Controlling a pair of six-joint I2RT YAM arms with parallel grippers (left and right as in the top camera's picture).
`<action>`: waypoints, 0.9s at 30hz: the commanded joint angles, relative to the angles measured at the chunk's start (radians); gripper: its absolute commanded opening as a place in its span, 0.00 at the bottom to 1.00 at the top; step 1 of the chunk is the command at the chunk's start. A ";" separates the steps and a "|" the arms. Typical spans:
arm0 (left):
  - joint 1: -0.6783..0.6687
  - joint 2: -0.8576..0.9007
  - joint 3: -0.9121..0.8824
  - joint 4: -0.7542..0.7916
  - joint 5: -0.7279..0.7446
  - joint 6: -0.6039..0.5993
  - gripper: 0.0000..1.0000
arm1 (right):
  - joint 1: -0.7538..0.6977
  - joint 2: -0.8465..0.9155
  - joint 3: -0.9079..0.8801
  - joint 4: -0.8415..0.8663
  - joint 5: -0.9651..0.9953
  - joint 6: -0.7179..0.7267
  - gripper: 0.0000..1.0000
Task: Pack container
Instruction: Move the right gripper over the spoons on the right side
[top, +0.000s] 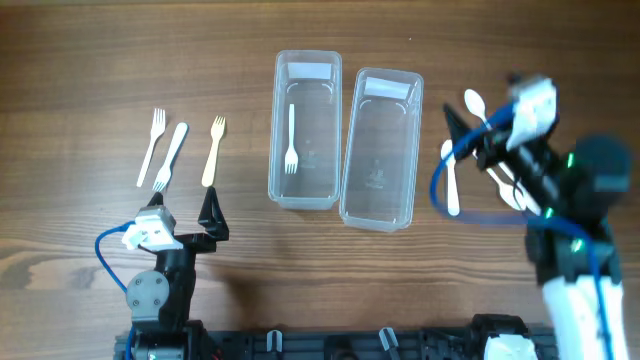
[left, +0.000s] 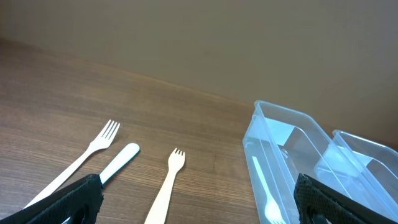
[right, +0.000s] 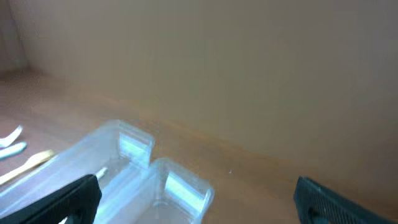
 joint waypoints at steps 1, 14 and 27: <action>-0.001 -0.007 -0.005 -0.005 -0.002 0.009 1.00 | 0.003 0.142 0.214 -0.188 0.006 0.000 1.00; -0.001 -0.007 -0.005 -0.005 -0.002 0.009 1.00 | -0.007 0.257 0.304 -0.533 0.224 0.121 1.00; -0.001 -0.007 -0.005 -0.005 -0.002 0.009 1.00 | -0.076 0.310 0.303 -0.704 0.179 0.211 1.00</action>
